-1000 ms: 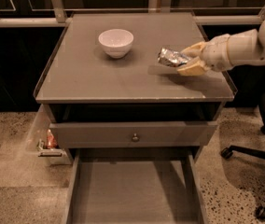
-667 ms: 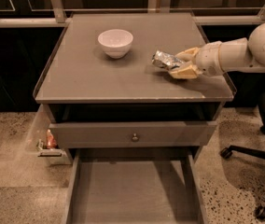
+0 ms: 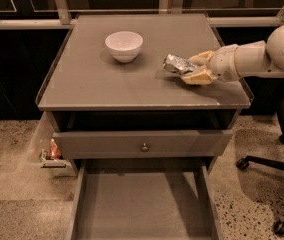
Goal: Pick redbull can from middle drawer and place on counter
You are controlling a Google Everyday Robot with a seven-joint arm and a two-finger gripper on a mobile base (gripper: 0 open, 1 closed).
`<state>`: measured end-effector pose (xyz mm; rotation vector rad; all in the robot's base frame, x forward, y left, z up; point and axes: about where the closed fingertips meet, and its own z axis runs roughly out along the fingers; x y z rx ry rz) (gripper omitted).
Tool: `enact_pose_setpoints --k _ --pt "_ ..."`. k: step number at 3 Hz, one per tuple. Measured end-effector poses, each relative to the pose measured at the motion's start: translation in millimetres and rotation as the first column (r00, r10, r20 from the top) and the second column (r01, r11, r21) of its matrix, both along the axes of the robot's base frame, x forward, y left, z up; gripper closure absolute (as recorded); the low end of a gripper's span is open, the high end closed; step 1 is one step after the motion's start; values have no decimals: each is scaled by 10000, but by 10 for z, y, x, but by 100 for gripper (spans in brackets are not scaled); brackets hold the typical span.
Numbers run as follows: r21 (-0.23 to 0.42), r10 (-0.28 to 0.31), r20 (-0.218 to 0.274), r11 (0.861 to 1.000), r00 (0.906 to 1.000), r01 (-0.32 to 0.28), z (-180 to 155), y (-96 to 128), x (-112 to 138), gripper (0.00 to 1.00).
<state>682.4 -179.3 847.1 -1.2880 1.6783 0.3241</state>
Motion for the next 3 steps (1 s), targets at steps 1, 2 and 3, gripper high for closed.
enact_pose_setpoints --k 1,2,3 --pt "0 0 0 10000 10000 0 0 0 0 36" --pt "0 0 0 10000 10000 0 0 0 0 12" --pt "0 1 0 10000 10000 -1 0 1 0 0"
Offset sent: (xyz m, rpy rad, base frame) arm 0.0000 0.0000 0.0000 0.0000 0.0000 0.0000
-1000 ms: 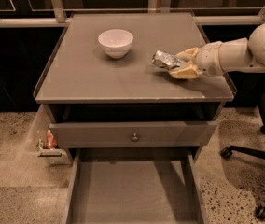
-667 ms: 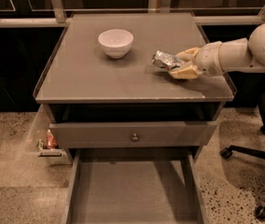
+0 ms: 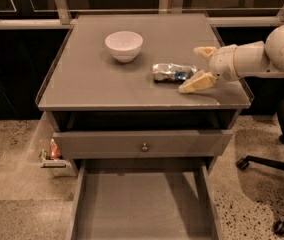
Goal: Pick redbull can from middle drawer and place on counter
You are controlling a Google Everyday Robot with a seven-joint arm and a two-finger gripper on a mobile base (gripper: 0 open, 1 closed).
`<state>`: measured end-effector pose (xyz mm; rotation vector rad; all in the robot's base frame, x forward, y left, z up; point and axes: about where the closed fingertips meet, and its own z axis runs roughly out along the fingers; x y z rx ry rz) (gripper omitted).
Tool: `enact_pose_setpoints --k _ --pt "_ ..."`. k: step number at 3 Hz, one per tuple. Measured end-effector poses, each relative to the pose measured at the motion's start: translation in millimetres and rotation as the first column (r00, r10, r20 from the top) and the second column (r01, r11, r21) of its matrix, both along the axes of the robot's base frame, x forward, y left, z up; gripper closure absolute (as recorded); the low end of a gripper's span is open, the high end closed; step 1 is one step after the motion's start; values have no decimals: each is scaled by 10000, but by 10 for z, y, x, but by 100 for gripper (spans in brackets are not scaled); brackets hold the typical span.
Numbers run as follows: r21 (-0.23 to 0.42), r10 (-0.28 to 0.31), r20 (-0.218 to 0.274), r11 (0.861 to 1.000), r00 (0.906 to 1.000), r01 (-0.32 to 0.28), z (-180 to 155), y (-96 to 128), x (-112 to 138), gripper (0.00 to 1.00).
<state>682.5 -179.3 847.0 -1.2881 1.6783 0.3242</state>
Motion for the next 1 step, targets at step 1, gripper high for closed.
enact_pose_setpoints --k 1 --pt "0 1 0 10000 10000 -1 0 0 0 0"
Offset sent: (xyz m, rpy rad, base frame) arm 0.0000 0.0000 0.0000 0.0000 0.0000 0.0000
